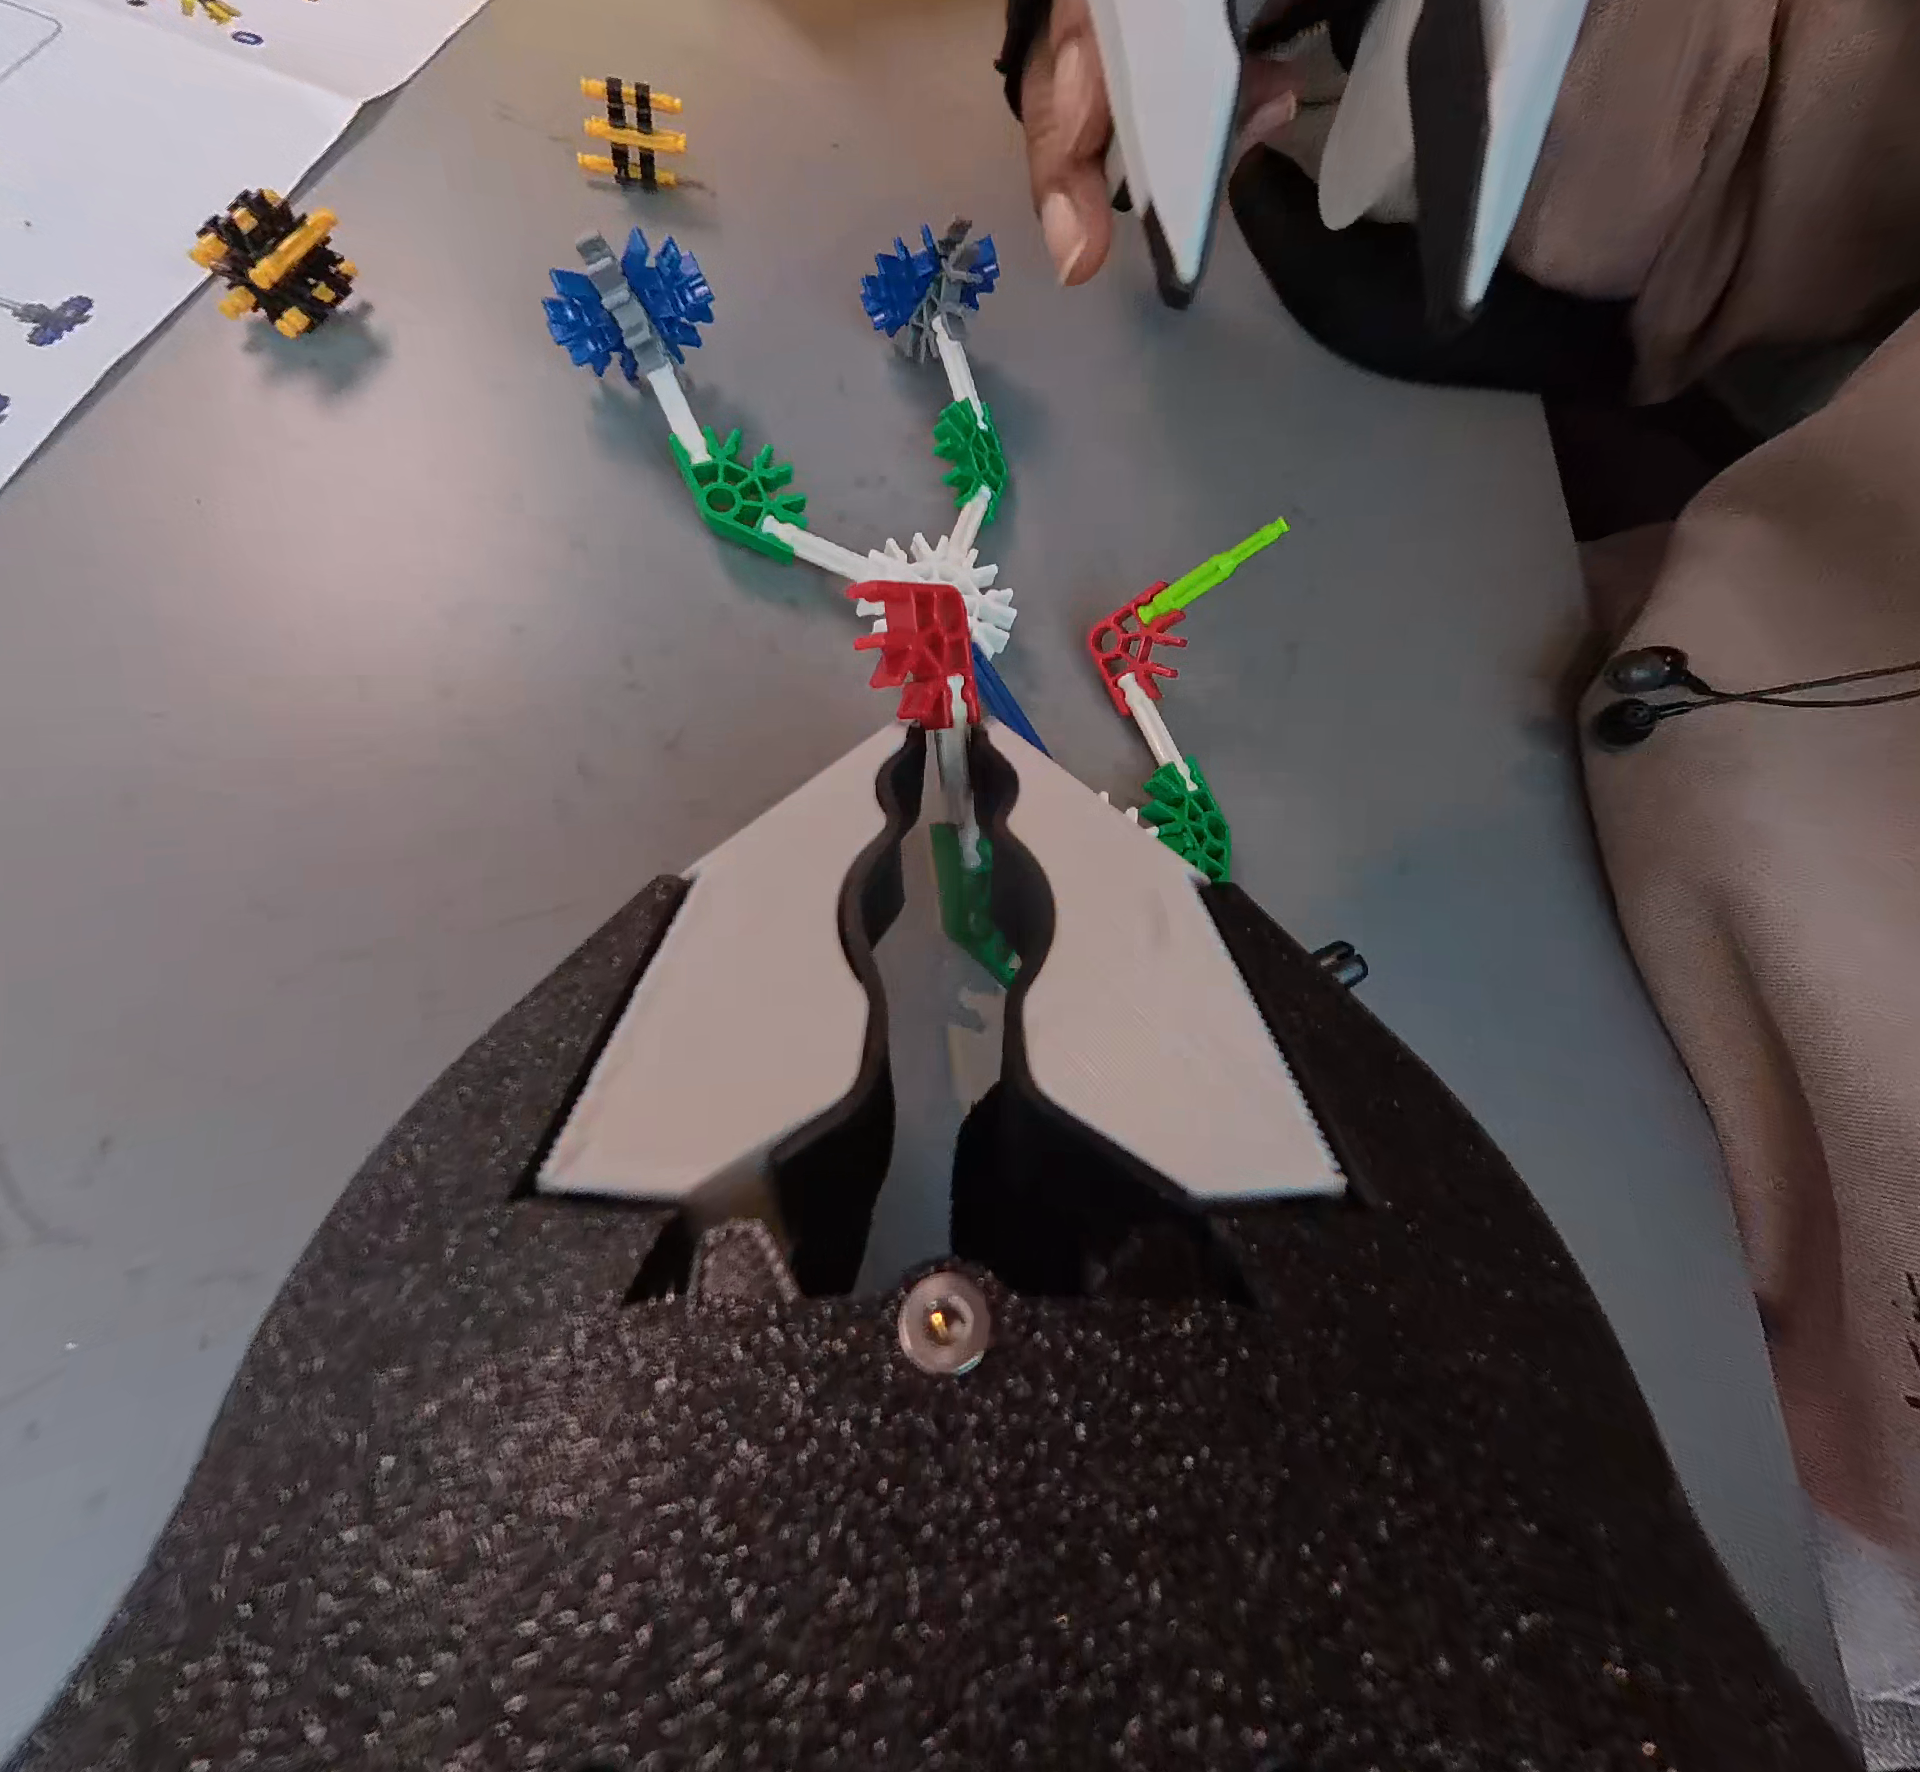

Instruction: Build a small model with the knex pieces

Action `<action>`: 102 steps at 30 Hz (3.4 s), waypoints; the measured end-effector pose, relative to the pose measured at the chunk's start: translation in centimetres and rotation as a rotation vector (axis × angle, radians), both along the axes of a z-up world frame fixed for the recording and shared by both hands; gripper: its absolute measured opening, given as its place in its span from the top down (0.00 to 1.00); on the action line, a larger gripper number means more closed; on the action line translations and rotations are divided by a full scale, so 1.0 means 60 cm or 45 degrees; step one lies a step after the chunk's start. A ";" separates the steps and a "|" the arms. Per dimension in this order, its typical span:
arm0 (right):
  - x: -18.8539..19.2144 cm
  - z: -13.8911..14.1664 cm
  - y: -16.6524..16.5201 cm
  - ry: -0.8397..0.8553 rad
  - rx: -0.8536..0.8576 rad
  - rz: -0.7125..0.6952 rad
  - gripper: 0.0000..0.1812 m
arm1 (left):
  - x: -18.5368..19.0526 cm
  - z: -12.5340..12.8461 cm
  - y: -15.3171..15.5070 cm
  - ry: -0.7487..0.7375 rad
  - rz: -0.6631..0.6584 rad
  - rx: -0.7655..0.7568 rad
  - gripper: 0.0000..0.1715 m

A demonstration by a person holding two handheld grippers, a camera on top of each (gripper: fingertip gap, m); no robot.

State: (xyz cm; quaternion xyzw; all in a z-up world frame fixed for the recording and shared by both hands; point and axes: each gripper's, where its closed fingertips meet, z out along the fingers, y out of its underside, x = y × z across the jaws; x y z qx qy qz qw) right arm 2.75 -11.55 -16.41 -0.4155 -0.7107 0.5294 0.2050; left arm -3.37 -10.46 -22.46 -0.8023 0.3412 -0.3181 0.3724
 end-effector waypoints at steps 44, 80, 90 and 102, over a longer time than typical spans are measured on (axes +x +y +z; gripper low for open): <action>-0.034 -0.102 0.009 -0.090 0.559 -0.127 0.97 | 0.073 -0.049 0.001 0.617 -0.019 0.308 0.96; 0.009 -0.114 -0.034 -0.907 -0.273 0.330 0.98 | 0.107 -0.045 -0.005 0.962 -0.350 1.035 0.97; -0.046 0.025 0.017 -0.257 -0.361 -0.002 0.98 | 0.096 -0.021 -0.006 0.631 -0.221 0.769 0.88; -0.040 0.041 0.013 0.105 -0.407 -0.197 0.98 | 0.097 0.117 0.002 -0.280 0.046 0.424 0.97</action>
